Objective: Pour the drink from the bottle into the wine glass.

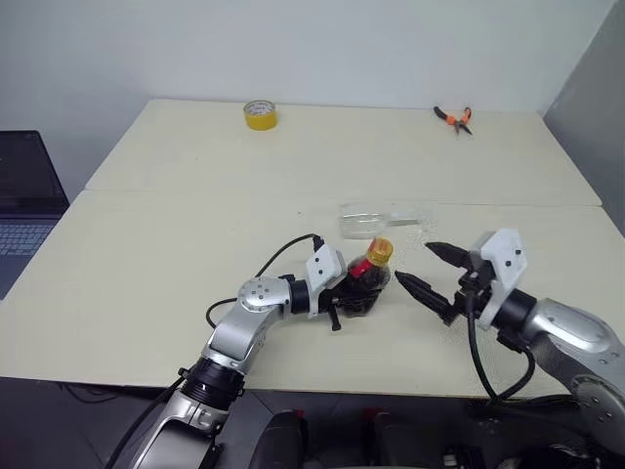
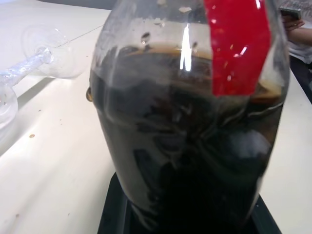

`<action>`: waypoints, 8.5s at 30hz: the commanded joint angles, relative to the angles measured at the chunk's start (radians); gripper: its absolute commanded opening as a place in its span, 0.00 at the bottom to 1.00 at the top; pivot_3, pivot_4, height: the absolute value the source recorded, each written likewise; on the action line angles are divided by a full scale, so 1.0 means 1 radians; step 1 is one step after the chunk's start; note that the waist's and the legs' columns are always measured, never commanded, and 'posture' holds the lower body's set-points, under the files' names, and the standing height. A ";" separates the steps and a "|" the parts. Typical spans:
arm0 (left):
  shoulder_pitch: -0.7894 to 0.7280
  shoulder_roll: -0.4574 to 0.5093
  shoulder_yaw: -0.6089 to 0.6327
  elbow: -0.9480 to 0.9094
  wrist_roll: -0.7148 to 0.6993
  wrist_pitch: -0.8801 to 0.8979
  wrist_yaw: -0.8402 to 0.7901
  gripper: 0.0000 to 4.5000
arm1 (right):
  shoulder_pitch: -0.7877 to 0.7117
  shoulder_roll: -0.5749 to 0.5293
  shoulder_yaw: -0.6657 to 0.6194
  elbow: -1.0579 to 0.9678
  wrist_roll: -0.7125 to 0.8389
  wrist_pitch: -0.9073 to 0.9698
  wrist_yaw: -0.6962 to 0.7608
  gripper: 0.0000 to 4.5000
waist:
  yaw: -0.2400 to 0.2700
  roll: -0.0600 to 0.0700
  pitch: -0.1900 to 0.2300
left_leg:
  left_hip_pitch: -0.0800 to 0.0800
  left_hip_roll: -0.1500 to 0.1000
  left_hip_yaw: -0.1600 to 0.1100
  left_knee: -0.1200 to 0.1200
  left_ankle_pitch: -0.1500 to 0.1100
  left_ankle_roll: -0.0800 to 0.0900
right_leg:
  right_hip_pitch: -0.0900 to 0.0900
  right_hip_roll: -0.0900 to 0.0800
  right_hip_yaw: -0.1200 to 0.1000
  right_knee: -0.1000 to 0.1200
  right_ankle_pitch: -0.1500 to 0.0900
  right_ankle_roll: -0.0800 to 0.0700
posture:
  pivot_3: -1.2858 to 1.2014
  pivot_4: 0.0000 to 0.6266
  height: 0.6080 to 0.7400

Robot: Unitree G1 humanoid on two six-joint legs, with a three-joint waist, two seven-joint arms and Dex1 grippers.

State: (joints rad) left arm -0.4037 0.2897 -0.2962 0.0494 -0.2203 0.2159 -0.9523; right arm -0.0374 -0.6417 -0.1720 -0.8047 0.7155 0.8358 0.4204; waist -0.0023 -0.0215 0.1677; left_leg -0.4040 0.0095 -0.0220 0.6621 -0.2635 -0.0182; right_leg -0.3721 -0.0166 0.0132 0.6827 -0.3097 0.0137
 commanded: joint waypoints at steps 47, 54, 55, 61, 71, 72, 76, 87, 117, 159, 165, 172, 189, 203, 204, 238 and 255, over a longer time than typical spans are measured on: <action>-0.015 -0.013 0.005 -0.039 -0.010 -0.031 -0.005 0.16 | -0.178 0.354 0.055 0.027 0.324 -0.022 -0.230 0.28 | -0.002 0.000 0.000 | -0.001 0.000 0.000 0.000 0.000 0.000 | -0.001 0.000 0.000 0.000 0.000 0.000 | 0.52 0.24 1.00; -0.011 -0.013 0.006 -0.043 -0.009 -0.030 -0.008 0.16 | -0.175 0.330 0.081 0.010 0.256 -0.017 -0.230 0.28 | -0.003 0.000 0.000 | -0.001 0.000 0.000 0.000 0.000 0.000 | -0.001 0.000 0.000 0.000 0.000 0.000 | 0.52 0.24 1.00; -0.011 -0.013 0.006 -0.044 -0.009 -0.030 -0.008 0.16 | -0.173 0.294 0.106 0.000 0.202 -0.017 -0.210 0.28 | -0.003 0.000 0.000 | -0.001 0.000 0.000 0.000 0.000 0.000 | -0.001 0.000 0.000 0.000 0.000 0.000 | 0.52 0.24 1.00; -0.010 -0.013 0.005 -0.042 -0.008 -0.032 -0.008 0.16 | -0.160 0.223 0.155 -0.009 0.105 -0.049 -0.185 0.36 | -0.003 0.000 0.000 | -0.001 0.000 0.000 0.000 0.000 0.000 | -0.001 0.000 0.000 0.000 0.000 0.000 | 0.52 0.24 1.00; -0.007 -0.012 0.004 -0.042 -0.006 -0.035 -0.011 0.15 | -0.175 0.219 0.159 -0.035 0.119 -0.058 -0.188 0.64 | -0.003 0.000 0.000 | -0.001 0.000 0.000 0.000 0.000 0.000 | -0.001 0.000 0.000 0.000 0.000 0.000 | 0.52 0.24 1.00; -0.006 -0.012 0.004 -0.042 -0.006 -0.036 -0.012 0.15 | -0.175 0.219 0.156 -0.036 0.123 -0.057 -0.190 0.64 | -0.003 0.000 0.000 | -0.001 0.000 0.000 0.000 0.000 0.000 | -0.001 0.000 0.000 0.000 0.000 0.000 | 0.52 0.24 1.00; -0.004 -0.011 0.003 -0.041 -0.006 -0.039 -0.013 0.15 | -0.163 0.208 0.145 -0.047 0.141 -0.047 -0.193 0.64 | -0.003 0.000 0.000 | -0.001 0.000 0.000 0.000 0.000 0.000 | -0.001 0.000 0.000 0.000 0.000 0.000 | 0.52 0.24 1.00; -0.007 -0.017 0.003 -0.038 -0.005 -0.040 -0.015 0.15 | -0.130 0.173 0.120 -0.046 0.141 -0.055 -0.191 0.64 | -0.002 0.000 0.000 | -0.001 0.000 0.000 0.000 0.000 0.000 | -0.001 0.000 0.000 0.000 0.000 0.000 | 0.52 0.24 1.00; -0.018 -0.018 -0.001 -0.018 -0.008 -0.048 -0.026 0.15 | 0.090 -0.006 -0.101 -0.122 0.295 -0.061 -0.120 0.64 | -0.001 0.000 0.000 | -0.001 0.000 0.000 0.000 0.000 0.000 | 0.000 0.000 0.000 0.000 0.000 0.000 | 0.52 0.24 1.00; -0.020 -0.018 -0.005 -0.013 -0.001 -0.055 -0.021 0.15 | -0.101 0.239 0.078 -0.002 0.276 -0.103 -0.263 0.27 | -0.001 0.000 0.000 | -0.001 0.001 0.000 0.000 0.000 0.000 | -0.001 0.001 0.000 0.000 0.000 0.000 | 0.52 0.24 1.00; -0.017 -0.020 -0.006 -0.014 -0.002 -0.060 -0.021 0.15 | -0.104 0.314 0.049 0.014 0.389 -0.114 -0.318 0.27 | -0.003 0.000 0.000 | -0.001 0.001 0.000 0.000 0.000 0.000 | -0.001 0.001 0.000 0.000 0.000 0.000 | 0.52 0.24 1.00; -0.016 -0.019 -0.004 -0.013 -0.002 -0.064 -0.017 0.15 | -0.087 0.138 0.089 0.016 -0.021 -0.222 -0.311 0.27 | -0.002 0.000 0.000 | -0.001 0.000 0.000 0.000 0.000 0.000 | -0.001 0.001 0.000 0.000 0.000 0.000 | 0.52 0.24 1.00; -0.019 -0.051 0.028 -0.030 -0.030 -0.050 0.030 0.15 | 0.327 0.178 -0.057 0.399 -0.399 -0.552 -0.193 0.27 | -0.001 0.001 -0.001 | 0.002 0.000 0.002 -0.001 0.000 0.000 | 0.001 0.001 0.002 0.000 0.000 0.000 | 0.52 0.24 1.00; -0.017 -0.045 0.035 -0.037 -0.030 -0.050 0.034 0.15 | 0.292 0.231 -0.082 0.566 -0.382 -0.584 -0.103 0.87 | -0.001 0.004 -0.002 | 0.003 0.001 0.003 -0.001 0.000 0.000 | 0.002 0.002 0.003 0.000 0.000 0.000 | 0.52 0.24 1.00; -0.015 -0.045 0.035 -0.040 -0.031 -0.050 0.036 0.15 | 0.300 0.234 -0.084 0.555 -0.369 -0.577 -0.091 0.95 | -0.002 0.004 -0.002 | 0.003 0.001 0.003 -0.001 0.000 0.000 | 0.002 0.002 0.003 0.000 0.000 0.000 | 0.52 0.24 1.00; -0.065 -0.054 0.416 0.321 0.123 -0.345 0.688 0.15 | -0.158 0.105 0.289 0.119 -0.282 -0.317 0.138 1.00 | 0.005 0.001 0.000 | 0.002 -0.001 0.000 0.000 0.000 0.000 | 0.002 -0.001 0.000 0.000 0.000 0.001 | 0.52 0.24 1.00; -0.214 -0.071 0.449 0.688 0.134 -0.558 0.809 0.14 | -0.263 0.161 0.404 0.205 -0.349 -0.333 0.181 1.00 | 0.001 -0.002 -0.001 | 0.001 -0.001 0.000 0.001 0.000 0.000 | 0.000 -0.002 -0.001 0.000 0.000 0.001 | 0.52 0.24 1.00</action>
State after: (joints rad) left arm -0.6056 0.2242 0.1441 0.7423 -0.0806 -0.3211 -0.1449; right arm -0.2917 -0.4856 0.2343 -0.5749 0.3726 0.5163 0.5922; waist -0.0008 -0.0233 0.1670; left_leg -0.4028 0.0085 -0.0219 0.6627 -0.2634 -0.0185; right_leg -0.3717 -0.0185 0.0118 0.6833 -0.3092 0.0142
